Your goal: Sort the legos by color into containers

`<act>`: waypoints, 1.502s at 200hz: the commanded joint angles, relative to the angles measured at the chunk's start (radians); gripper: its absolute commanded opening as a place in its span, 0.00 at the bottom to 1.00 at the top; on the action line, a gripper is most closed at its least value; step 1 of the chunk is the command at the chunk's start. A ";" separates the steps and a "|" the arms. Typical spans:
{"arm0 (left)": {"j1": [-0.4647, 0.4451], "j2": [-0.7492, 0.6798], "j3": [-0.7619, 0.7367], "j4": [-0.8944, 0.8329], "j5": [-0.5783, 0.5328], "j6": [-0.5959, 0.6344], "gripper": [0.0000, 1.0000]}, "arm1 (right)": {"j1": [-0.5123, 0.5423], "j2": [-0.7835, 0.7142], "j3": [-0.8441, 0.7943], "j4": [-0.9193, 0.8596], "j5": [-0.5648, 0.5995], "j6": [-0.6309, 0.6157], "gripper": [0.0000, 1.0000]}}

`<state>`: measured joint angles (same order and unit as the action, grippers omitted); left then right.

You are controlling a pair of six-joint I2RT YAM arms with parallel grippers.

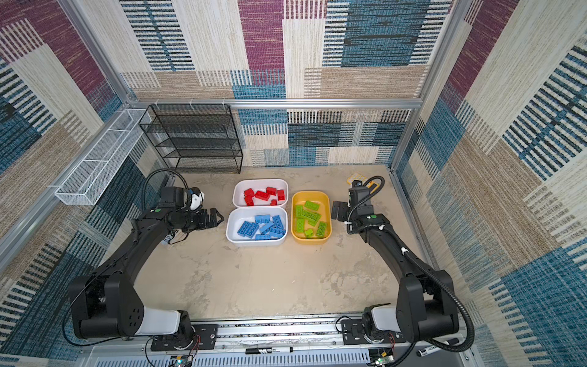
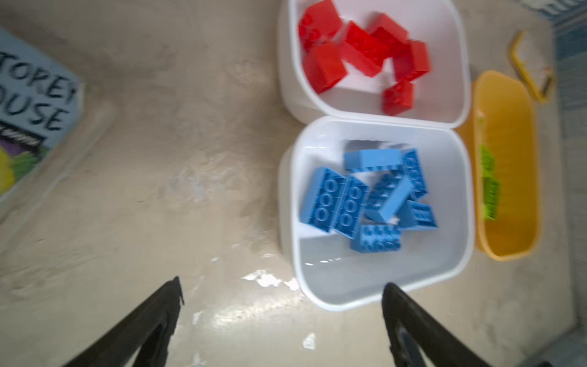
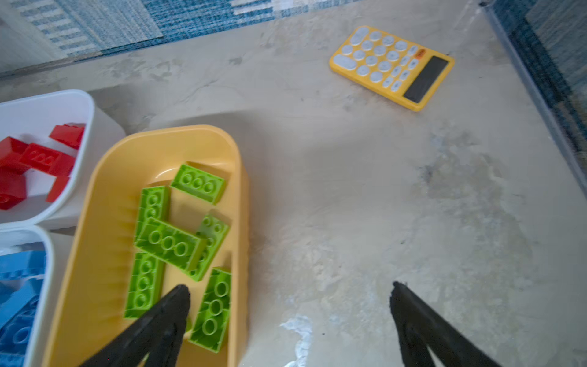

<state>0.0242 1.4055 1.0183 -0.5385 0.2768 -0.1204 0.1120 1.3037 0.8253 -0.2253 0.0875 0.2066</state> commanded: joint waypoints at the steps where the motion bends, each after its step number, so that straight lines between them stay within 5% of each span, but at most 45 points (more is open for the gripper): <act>1: 0.003 -0.007 -0.079 0.273 -0.222 0.082 0.99 | -0.063 -0.055 -0.160 0.413 -0.018 -0.064 0.99; 69: 0.026 0.088 -0.284 0.767 -0.184 0.159 0.99 | -0.136 0.093 -0.541 1.214 -0.100 -0.136 0.99; 115: 0.025 0.122 -0.469 1.117 -0.144 0.156 0.99 | -0.164 0.195 -0.535 1.332 -0.248 -0.228 0.99; 135: 0.026 0.119 -0.518 1.212 -0.158 0.146 1.00 | -0.167 0.246 -0.625 1.549 -0.279 -0.233 0.99; 155: 0.025 0.150 -0.589 1.378 -0.150 0.152 0.99 | -0.167 0.240 -0.616 1.525 -0.276 -0.234 0.99; 167: 0.025 0.126 -0.553 1.258 -0.159 0.146 0.99 | -0.167 0.240 -0.609 1.505 -0.275 -0.234 0.99; 300: 0.027 0.139 -0.575 1.327 -0.165 0.140 0.99 | -0.161 0.229 -0.606 1.489 -0.241 -0.233 0.99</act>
<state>0.0502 1.5444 0.4454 0.7288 0.1108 0.0254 -0.0513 1.5436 0.2321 1.2285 -0.1703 -0.0235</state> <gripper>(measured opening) 0.994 0.993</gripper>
